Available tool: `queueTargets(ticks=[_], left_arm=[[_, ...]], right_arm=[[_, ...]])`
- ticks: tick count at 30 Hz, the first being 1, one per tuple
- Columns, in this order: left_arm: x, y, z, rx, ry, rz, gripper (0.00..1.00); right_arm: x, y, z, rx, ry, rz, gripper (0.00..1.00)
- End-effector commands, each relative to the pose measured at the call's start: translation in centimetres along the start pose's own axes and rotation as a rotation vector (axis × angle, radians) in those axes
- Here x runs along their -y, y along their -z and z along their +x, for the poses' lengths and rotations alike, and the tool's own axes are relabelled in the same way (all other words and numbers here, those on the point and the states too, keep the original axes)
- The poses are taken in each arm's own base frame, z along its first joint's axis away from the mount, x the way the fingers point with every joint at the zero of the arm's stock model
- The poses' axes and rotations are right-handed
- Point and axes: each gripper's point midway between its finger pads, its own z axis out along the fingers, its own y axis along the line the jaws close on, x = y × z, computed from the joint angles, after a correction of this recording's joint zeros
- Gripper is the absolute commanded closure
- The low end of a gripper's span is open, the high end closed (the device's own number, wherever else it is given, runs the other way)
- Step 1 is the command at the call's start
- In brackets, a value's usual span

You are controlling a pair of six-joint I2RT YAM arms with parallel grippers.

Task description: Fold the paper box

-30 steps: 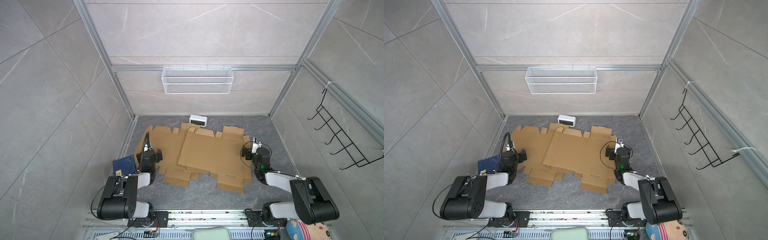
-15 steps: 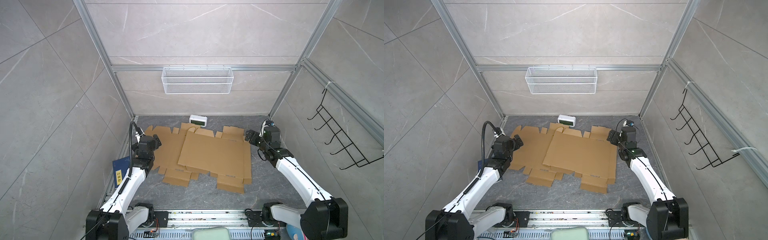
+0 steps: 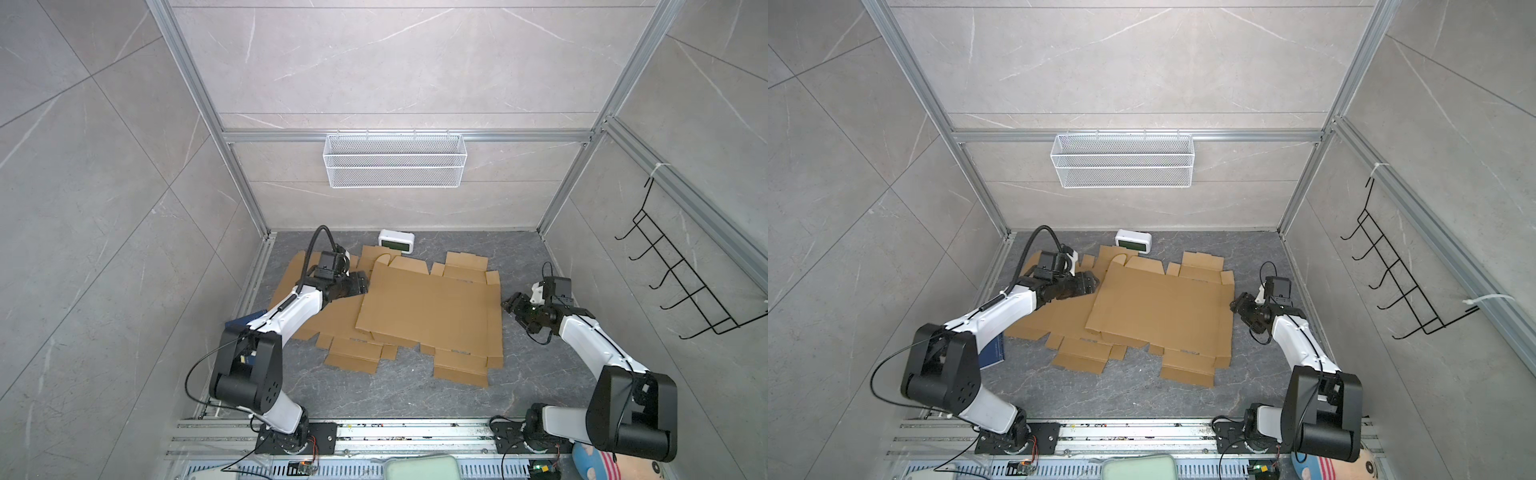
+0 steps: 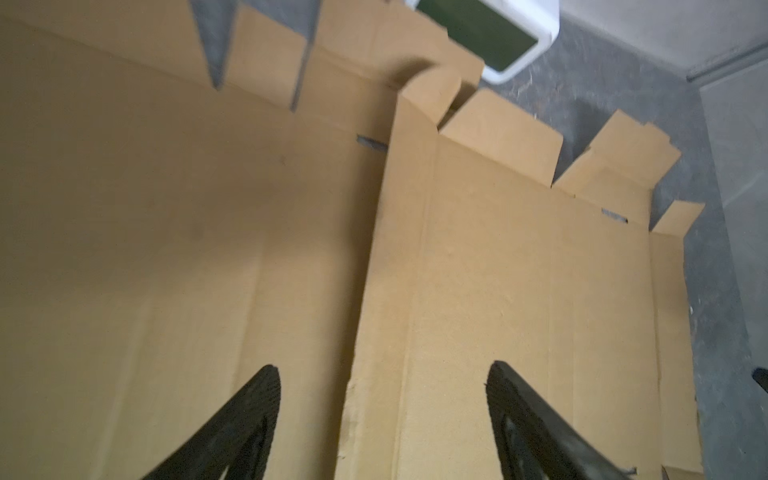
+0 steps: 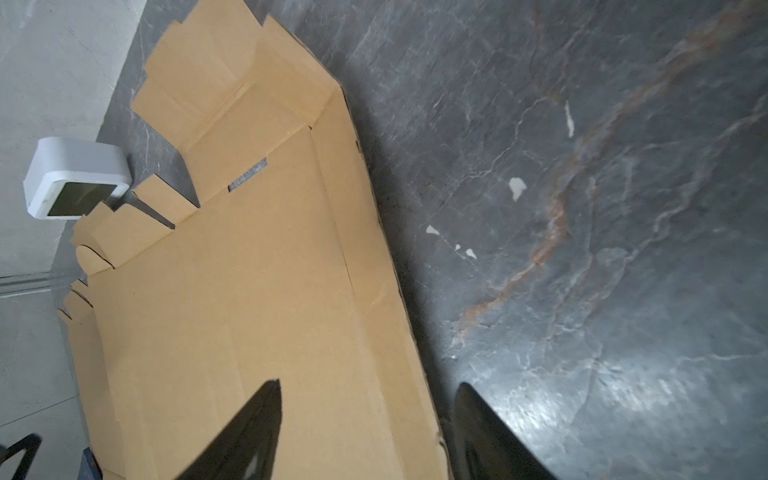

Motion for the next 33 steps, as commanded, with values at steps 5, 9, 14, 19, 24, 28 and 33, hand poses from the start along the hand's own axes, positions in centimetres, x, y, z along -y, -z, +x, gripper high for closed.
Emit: queueTargets(ticks=[5,9,14,19,24,28,33], left_arm=[[1.5,-4.1,0.7,-0.113,-0.009,0.110,0.20],[0.7,-6.2,1.6,-0.155,-0.001,0.098,0.20],[1.1,-7.2,2.3,-0.169,0.036,0.149,0.23],[1.3,-7.4,3.3,-0.187,0.064,0.181,0.29],[1.5,-6.8,3.7,-0.185,0.071,0.194,0.33],[1.8,-6.5,3.8,-0.190,0.082,0.210,0.37],[2.6,-5.6,3.6,-0.177,0.083,0.237,0.42]], right_arm=[[1.2,-2.6,2.7,-0.123,0.009,-0.012,0.25],[1.9,-3.3,3.1,-0.137,0.021,0.005,0.22],[1.5,-4.3,3.4,-0.171,0.012,-0.035,0.22],[1.3,-5.1,3.6,-0.187,0.014,-0.052,0.23],[1.3,-5.6,4.0,-0.197,0.035,-0.040,0.27],[1.1,-5.7,4.3,-0.203,0.058,-0.031,0.33],[0.8,-5.3,4.4,-0.194,0.107,-0.014,0.43]])
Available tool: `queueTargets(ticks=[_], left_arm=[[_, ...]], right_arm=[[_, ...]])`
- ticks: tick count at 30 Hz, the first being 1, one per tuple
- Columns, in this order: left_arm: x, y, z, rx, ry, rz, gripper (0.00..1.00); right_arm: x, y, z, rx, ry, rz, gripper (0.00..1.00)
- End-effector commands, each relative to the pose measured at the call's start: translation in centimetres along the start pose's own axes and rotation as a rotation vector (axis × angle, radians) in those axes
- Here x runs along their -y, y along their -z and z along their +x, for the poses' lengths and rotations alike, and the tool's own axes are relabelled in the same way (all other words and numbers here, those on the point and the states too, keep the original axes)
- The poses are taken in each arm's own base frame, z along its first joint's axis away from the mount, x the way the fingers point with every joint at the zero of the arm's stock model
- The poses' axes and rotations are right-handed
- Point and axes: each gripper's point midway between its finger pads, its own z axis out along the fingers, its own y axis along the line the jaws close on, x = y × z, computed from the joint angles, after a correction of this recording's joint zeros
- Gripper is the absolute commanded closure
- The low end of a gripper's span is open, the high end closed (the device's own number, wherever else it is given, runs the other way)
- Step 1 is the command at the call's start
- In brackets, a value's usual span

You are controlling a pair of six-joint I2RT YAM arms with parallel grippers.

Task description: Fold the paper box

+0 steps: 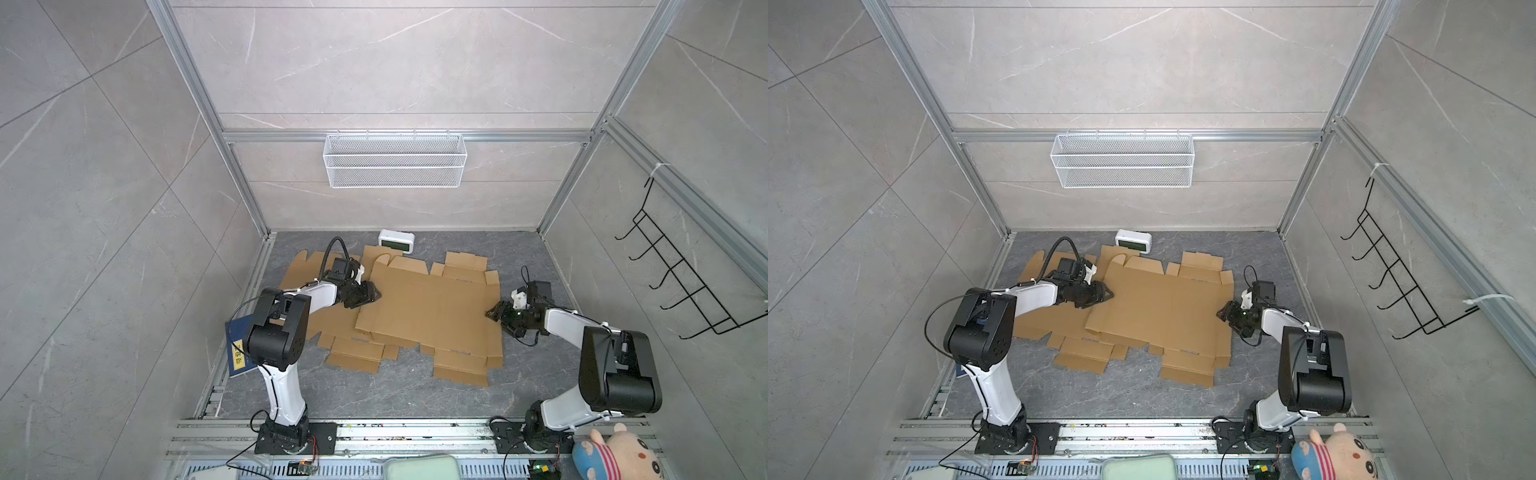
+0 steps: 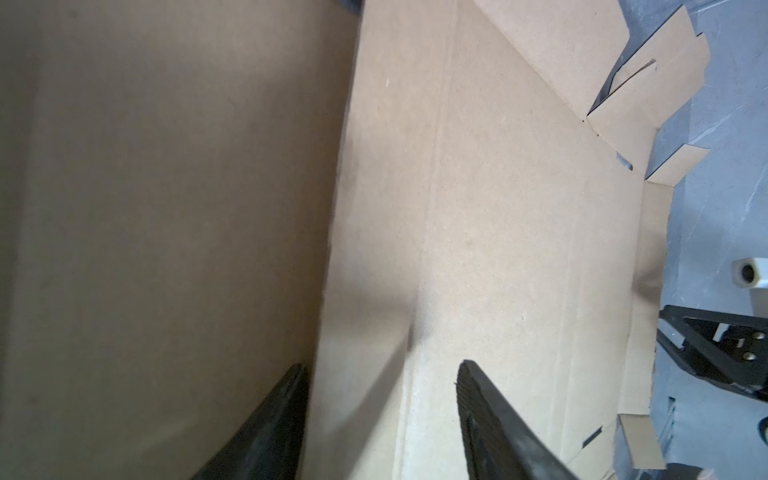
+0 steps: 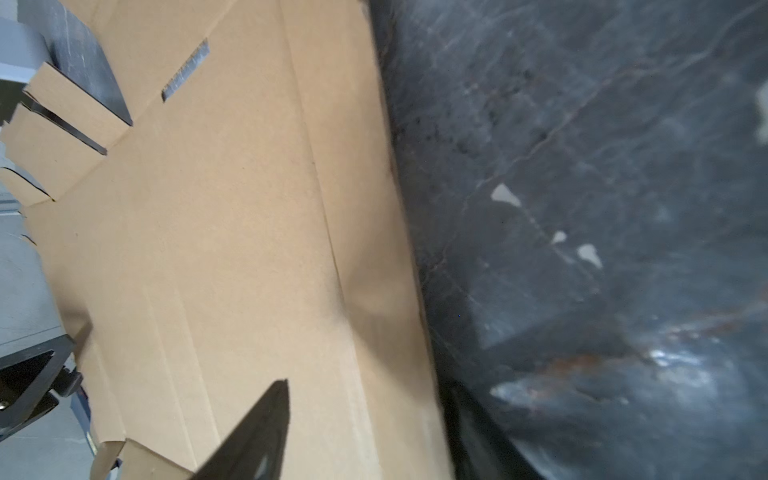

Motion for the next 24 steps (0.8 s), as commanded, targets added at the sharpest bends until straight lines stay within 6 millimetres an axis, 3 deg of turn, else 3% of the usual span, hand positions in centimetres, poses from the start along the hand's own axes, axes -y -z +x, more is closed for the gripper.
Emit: queueTargets(ticks=[1,12,24], left_arm=[[2.2,1.5,-0.1,0.012,-0.008,0.061,0.43],[3.4,3.1,0.8,0.014,-0.007,0.089,0.48],[3.1,4.5,2.4,0.004,0.000,0.068,0.49]], right_arm=[[0.5,0.1,0.9,-0.022,0.030,0.040,0.45],[-1.2,0.9,0.4,0.002,0.067,-0.020,0.71],[-1.9,0.6,0.9,-0.014,0.088,-0.043,0.85]])
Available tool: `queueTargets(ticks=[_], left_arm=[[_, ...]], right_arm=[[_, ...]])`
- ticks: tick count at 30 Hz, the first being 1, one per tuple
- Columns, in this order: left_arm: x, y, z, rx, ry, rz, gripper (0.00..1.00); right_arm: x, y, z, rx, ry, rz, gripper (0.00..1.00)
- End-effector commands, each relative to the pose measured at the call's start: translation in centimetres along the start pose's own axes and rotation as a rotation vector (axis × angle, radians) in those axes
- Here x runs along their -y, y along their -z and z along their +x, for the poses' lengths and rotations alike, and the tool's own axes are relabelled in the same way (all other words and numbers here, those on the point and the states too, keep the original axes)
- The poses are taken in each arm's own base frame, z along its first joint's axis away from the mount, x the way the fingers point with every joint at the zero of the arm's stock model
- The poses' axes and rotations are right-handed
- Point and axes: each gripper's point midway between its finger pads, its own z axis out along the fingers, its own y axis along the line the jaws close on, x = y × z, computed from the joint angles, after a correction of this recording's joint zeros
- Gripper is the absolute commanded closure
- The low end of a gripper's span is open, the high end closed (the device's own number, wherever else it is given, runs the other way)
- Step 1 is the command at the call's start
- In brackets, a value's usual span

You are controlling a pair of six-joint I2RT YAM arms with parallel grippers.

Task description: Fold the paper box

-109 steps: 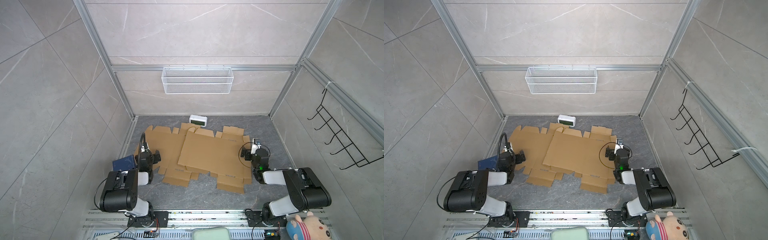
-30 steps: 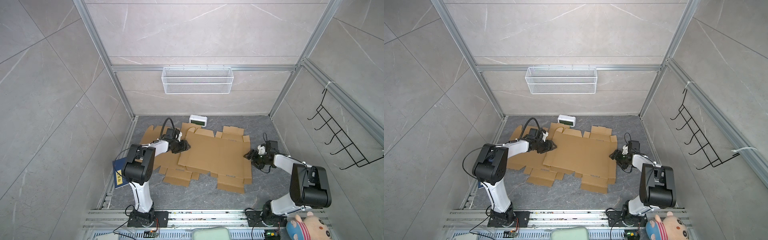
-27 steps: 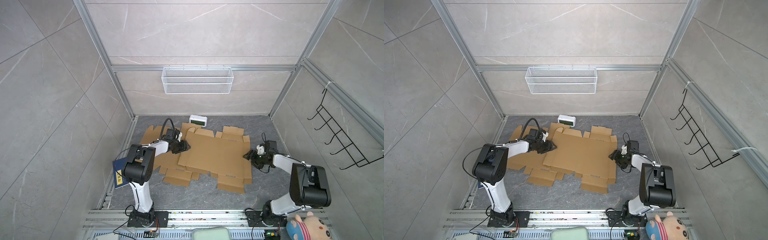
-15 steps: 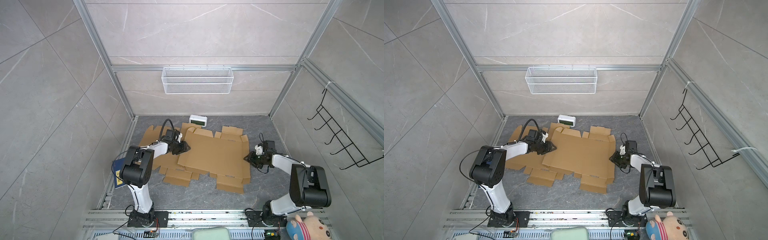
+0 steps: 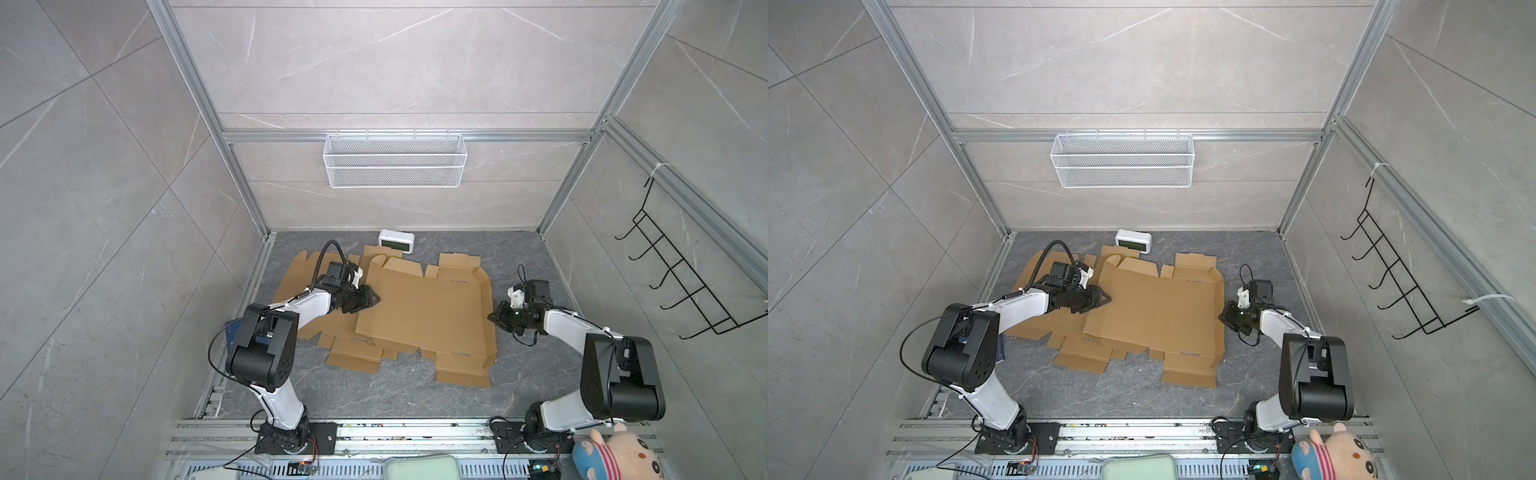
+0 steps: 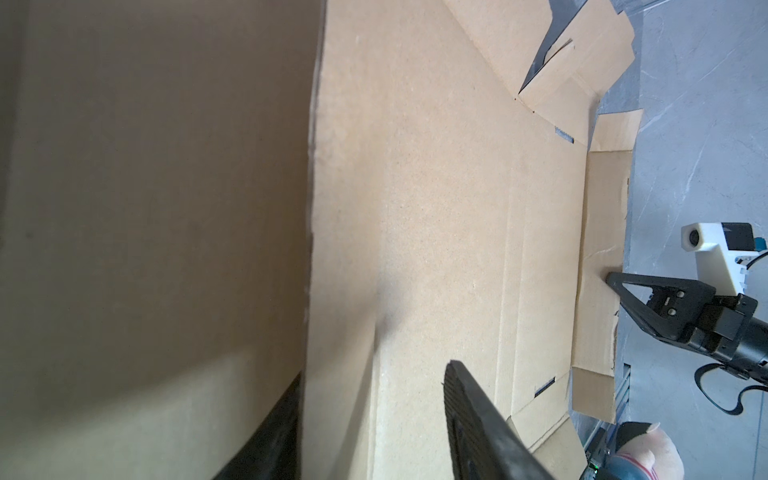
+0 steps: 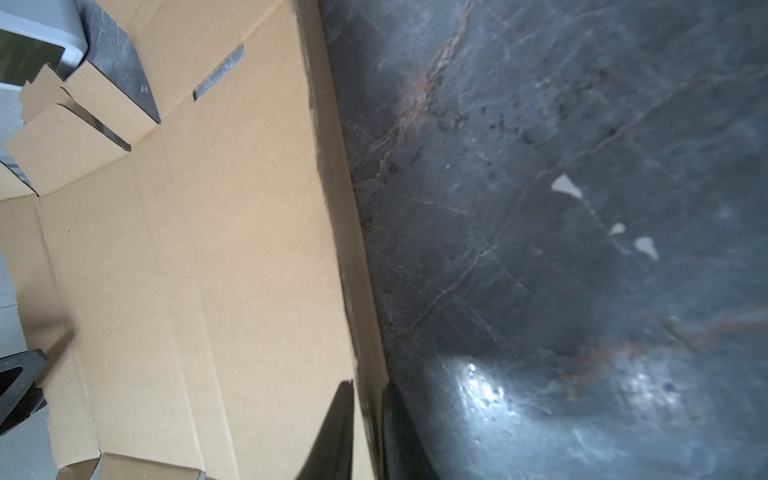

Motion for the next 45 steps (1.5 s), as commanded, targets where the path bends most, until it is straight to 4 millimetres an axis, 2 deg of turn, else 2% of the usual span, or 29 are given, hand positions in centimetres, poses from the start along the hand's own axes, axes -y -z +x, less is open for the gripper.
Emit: queueTargets(ticks=[1,4,8,11,17,20,25,27,30,34,38,42,45], left_arm=[[1.2,1.2,0.1,0.004,-0.015,0.023,0.49],[1.5,1.5,0.0,0.008,-0.028,0.023,0.49],[0.8,1.0,0.5,-0.011,-0.027,0.006,0.49],[0.6,0.8,0.8,-0.016,-0.017,0.010,0.49],[0.5,0.9,1.3,-0.023,-0.013,0.013,0.51],[0.5,1.2,1.8,-0.026,-0.005,0.015,0.51],[0.5,3.2,2.5,-0.022,-0.020,-0.031,0.50],[-0.1,4.8,2.2,-0.001,-0.032,-0.114,0.46],[-0.6,8.1,1.2,0.040,-0.053,-0.226,0.41],[1.7,12.1,-1.0,0.117,-0.126,-0.230,0.38],[5.5,14.1,-2.3,0.156,-0.205,-0.125,0.38],[9.8,13.7,-2.0,0.168,-0.313,0.036,0.39],[12.5,11.8,-0.5,0.126,-0.445,0.091,0.40]], right_arm=[[-0.4,-0.1,0.6,-0.020,0.015,-0.012,0.86],[0.0,-0.2,0.6,-0.021,0.035,0.029,0.86],[0.6,-0.8,0.7,-0.040,0.073,0.104,0.74],[0.6,-1.2,0.7,-0.046,0.088,0.120,0.73],[1.0,-1.8,0.6,-0.053,0.126,0.177,0.84],[0.7,-1.5,0.7,-0.051,0.172,0.232,0.90],[-1.5,0.5,0.6,-0.045,0.305,0.284,0.94],[-2.4,1.4,0.8,-0.058,0.343,0.285,0.96],[-4.7,3.0,1.1,-0.066,0.421,0.242,0.98],[-7.8,4.7,1.6,-0.087,0.550,0.230,1.00],[-10.0,6.7,1.1,-0.087,0.731,0.313,1.00],[-12.5,8.2,0.4,-0.100,0.890,0.338,1.00],[-14.1,8.9,0.0,-0.115,1.083,0.391,1.00]])
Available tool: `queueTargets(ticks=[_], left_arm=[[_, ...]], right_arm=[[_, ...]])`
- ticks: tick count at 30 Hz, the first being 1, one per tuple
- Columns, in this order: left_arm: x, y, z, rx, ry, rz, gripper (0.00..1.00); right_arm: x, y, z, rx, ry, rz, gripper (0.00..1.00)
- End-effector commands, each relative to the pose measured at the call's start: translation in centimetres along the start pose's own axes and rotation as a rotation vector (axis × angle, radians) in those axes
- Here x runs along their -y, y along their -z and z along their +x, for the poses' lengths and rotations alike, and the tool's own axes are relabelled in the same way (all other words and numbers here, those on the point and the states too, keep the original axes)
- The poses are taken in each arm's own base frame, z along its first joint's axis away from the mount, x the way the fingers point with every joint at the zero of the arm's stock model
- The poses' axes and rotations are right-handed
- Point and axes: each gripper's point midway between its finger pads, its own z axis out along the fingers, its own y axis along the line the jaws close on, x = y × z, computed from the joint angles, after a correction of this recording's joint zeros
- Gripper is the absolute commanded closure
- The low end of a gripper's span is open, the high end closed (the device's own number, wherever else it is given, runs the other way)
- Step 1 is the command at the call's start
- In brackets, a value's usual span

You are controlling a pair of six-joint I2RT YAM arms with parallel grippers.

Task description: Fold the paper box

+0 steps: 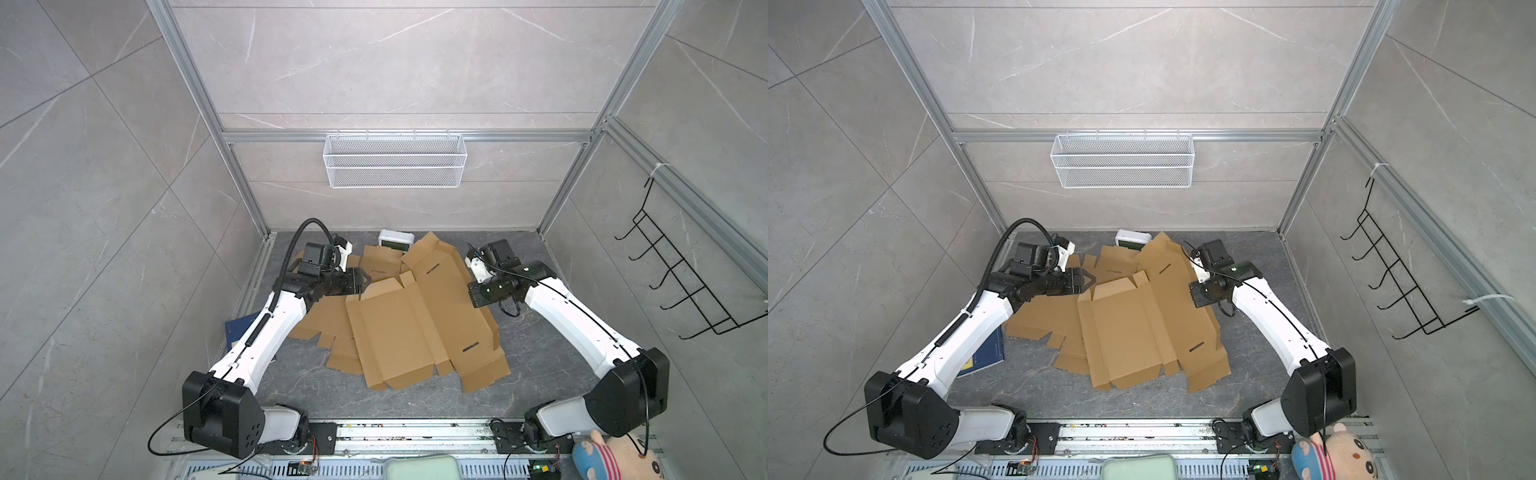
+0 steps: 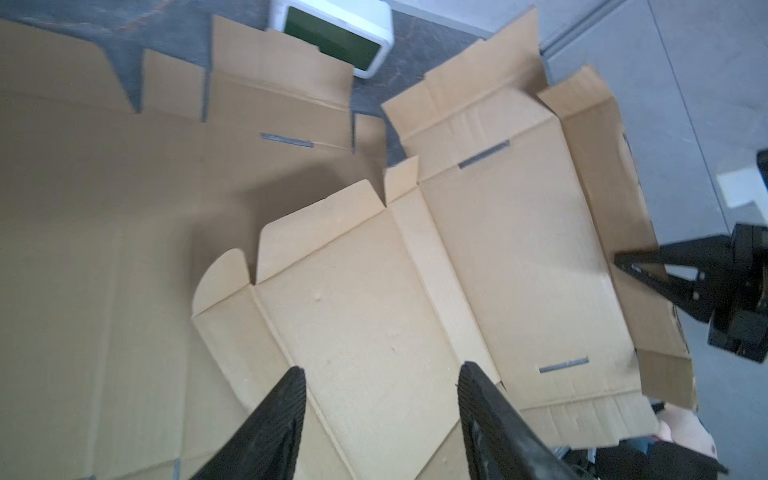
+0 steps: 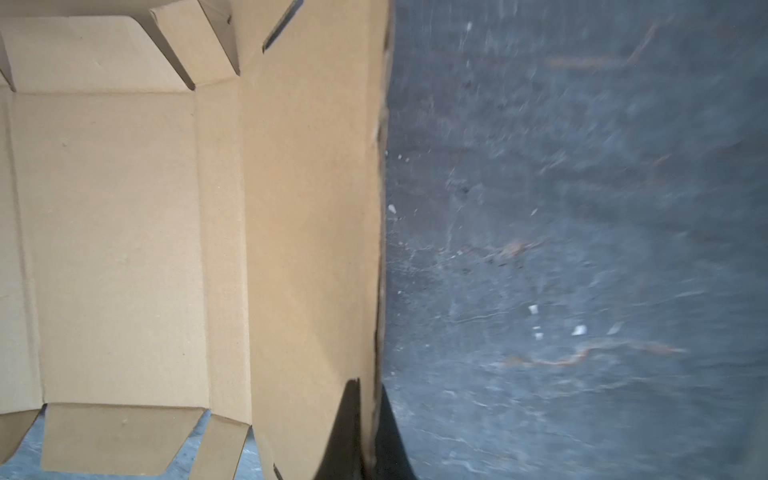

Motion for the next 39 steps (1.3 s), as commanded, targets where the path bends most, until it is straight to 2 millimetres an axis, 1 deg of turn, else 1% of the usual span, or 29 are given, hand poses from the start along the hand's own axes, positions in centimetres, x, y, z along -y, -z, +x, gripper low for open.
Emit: queueTargets(ticks=[1,3,5,7,8,10,12,15,20,23,24,26,28,29,31,33,35,36,38,39], left_arm=[[4.6,-1.6,1.1,-0.038,-0.184,0.135,0.40],[6.3,-2.9,2.2,-0.066,-0.259,0.172,0.41],[7.3,-4.1,2.9,-0.079,-0.292,0.204,0.41],[8.1,-4.8,3.2,-0.084,-0.294,0.243,0.42],[8.4,-5.3,3.3,-0.077,-0.284,0.260,0.42],[8.8,-6.4,3.7,-0.068,-0.261,0.287,0.43],[9.4,-7.9,4.6,-0.078,-0.248,0.303,0.44],[10.1,-10.7,6.5,-0.104,-0.241,0.296,0.46],[11.3,-15.3,9.1,-0.145,-0.210,0.305,0.51],[11.2,-17.6,10.9,-0.181,-0.200,0.307,0.53],[10.9,-18.4,11.6,-0.199,-0.191,0.304,0.55],[10.6,-19.4,12.6,-0.227,-0.181,0.301,0.57],[10.2,-19.5,13.0,-0.227,-0.183,0.285,0.58],[10.1,-19.2,12.9,-0.215,-0.185,0.280,0.58],[9.8,-18.0,12.0,-0.178,-0.209,0.250,0.58],[9.2,-16.4,10.6,-0.133,-0.229,0.223,0.57],[7.6,-14.1,8.3,-0.081,-0.205,0.194,0.57],[7.0,-12.9,7.2,-0.055,-0.187,0.192,0.56],[5.5,-9.9,4.6,0.021,-0.148,0.188,0.55],[5.2,-8.7,3.5,0.053,-0.134,0.196,0.53]], right_arm=[[0.5,0.7,0.6,-0.098,0.272,0.093,1.00],[1.0,0.4,-0.1,-0.112,0.360,0.141,1.00],[2.7,0.4,-1.2,-0.139,0.435,0.266,1.00],[3.8,0.6,-2.6,-0.137,0.477,0.354,1.00],[3.9,0.7,-3.3,-0.122,0.489,0.375,1.00],[3.5,0.5,-4.3,-0.078,0.498,0.381,1.00],[3.0,-0.1,-4.7,-0.044,0.505,0.406,1.00],[2.4,-1.2,-4.0,-0.013,0.510,0.457,1.00],[0.9,-2.9,-2.3,0.083,0.507,0.495,1.00],[0.3,-3.9,-1.3,0.088,0.523,0.524,1.00],[0.0,-4.0,-1.0,0.087,0.538,0.548,1.00],[-0.2,-4.0,-0.7,0.086,0.557,0.576,1.00],[-0.3,-3.6,-0.8,0.101,0.566,0.594,1.00],[-0.3,-3.2,-1.0,0.112,0.567,0.599,1.00],[-0.2,-2.2,-1.5,0.144,0.570,0.609,1.00],[-0.1,-1.3,-2.1,0.170,0.578,0.623,1.00],[-0.1,-0.2,-2.8,0.198,0.596,0.635,1.00],[-0.1,0.1,-3.1,0.204,0.609,0.639,1.00],[-0.2,0.5,-3.6,0.221,0.627,0.649,1.00],[-0.2,0.4,-3.6,0.225,0.636,0.651,1.00]])
